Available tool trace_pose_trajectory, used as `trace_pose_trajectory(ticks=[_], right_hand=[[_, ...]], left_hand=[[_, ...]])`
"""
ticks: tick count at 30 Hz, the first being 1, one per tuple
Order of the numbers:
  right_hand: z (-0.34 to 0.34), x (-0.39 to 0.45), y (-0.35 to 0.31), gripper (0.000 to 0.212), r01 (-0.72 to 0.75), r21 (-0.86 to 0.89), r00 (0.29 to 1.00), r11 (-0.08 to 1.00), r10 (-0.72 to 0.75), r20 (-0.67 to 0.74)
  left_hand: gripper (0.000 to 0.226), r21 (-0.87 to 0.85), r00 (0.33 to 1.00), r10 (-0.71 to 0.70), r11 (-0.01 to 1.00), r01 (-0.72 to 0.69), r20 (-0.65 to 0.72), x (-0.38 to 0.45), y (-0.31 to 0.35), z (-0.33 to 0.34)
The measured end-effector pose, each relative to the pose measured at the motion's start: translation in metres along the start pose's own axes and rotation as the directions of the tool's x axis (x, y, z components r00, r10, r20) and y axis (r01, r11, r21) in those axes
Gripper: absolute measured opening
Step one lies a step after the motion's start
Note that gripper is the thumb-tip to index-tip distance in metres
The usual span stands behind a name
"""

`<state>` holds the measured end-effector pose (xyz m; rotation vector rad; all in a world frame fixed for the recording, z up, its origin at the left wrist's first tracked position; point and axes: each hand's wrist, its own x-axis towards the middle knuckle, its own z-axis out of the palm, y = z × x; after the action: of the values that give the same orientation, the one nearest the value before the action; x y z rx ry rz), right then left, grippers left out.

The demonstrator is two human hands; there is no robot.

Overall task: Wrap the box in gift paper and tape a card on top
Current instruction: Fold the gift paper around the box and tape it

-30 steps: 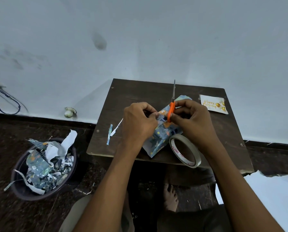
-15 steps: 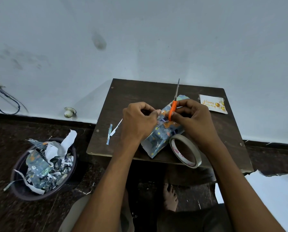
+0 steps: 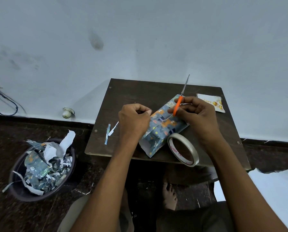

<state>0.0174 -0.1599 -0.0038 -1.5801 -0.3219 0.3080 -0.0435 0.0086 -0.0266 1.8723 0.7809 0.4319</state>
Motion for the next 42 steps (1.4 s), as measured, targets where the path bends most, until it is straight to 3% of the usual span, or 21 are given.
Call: trace_pose_trajectory(ticks=[5,9,11,14,18,21,25,28,31,33,37,40,42], right_hand=[[-0.027,-0.005,-0.003,0.033,0.036,-0.013,0.988,0.999,-0.038,-0.152],[-0.056,-0.023,0.011,0.033,-0.092,-0.226,0.914,0.97,-0.007,-0.405],[-0.065,-0.033,0.016,0.032,-0.221,-0.348,0.874,0.911,0.027,-0.486],[-0.067,-0.038,0.019,0.024,-0.356,-0.517,0.873,0.778,0.079,-0.482],[-0.058,-0.035,0.022,0.007,-0.413,-0.643,0.873,0.645,0.08,-0.481],[-0.053,-0.032,0.025,0.017,-0.476,-0.668,0.846,0.572,0.09,-0.526],[-0.047,-0.026,0.027,0.024,-0.489,-0.724,0.85,0.486,0.078,-0.521],[-0.046,-0.023,0.031,0.023,-0.478,-0.759,0.863,0.442,0.078,-0.498],[-0.046,-0.027,0.034,0.023,-0.455,-0.788,0.883,0.415,0.095,-0.46],[-0.045,-0.033,0.03,0.019,-0.386,-0.804,0.905,0.453,0.016,-0.425],[-0.02,-0.056,0.002,0.016,-0.171,-0.662,0.903,0.73,-0.153,-0.402],[0.014,-0.077,-0.013,0.022,-0.063,-0.472,0.957,0.879,-0.081,-0.279],[0.033,-0.084,-0.007,0.023,-0.079,-0.4,0.981,0.913,0.001,-0.192]], left_hand=[[0.013,-0.003,0.997,0.067,0.998,-0.067,-0.041,-0.005,0.002,-0.002],[0.01,0.046,0.965,0.256,0.965,-0.259,0.061,-0.01,0.002,-0.006],[0.026,0.084,0.94,0.284,0.949,-0.303,0.189,-0.013,0.0,-0.007],[0.066,0.17,0.895,0.266,0.924,-0.342,0.357,-0.022,0.001,-0.014],[0.103,0.306,0.831,0.224,0.855,-0.419,0.51,-0.023,0.003,-0.025],[0.119,0.399,0.773,0.168,0.778,-0.485,0.611,-0.022,0.001,-0.028],[0.122,0.456,0.799,0.243,0.714,-0.532,0.55,-0.024,-0.001,-0.02],[0.11,0.479,0.816,0.369,0.671,-0.565,0.445,-0.026,-0.002,-0.013],[0.096,0.448,0.824,0.414,0.696,-0.561,0.387,-0.024,-0.004,-0.012],[0.088,0.418,0.838,0.438,0.728,-0.544,0.326,-0.021,-0.006,-0.013],[0.084,0.395,0.852,0.432,0.757,-0.521,0.296,-0.015,-0.01,-0.013],[0.075,0.349,0.85,0.447,0.777,-0.524,0.28,-0.011,-0.011,-0.011],[0.075,0.33,0.85,0.451,0.786,-0.523,0.273,-0.009,-0.012,-0.011]])
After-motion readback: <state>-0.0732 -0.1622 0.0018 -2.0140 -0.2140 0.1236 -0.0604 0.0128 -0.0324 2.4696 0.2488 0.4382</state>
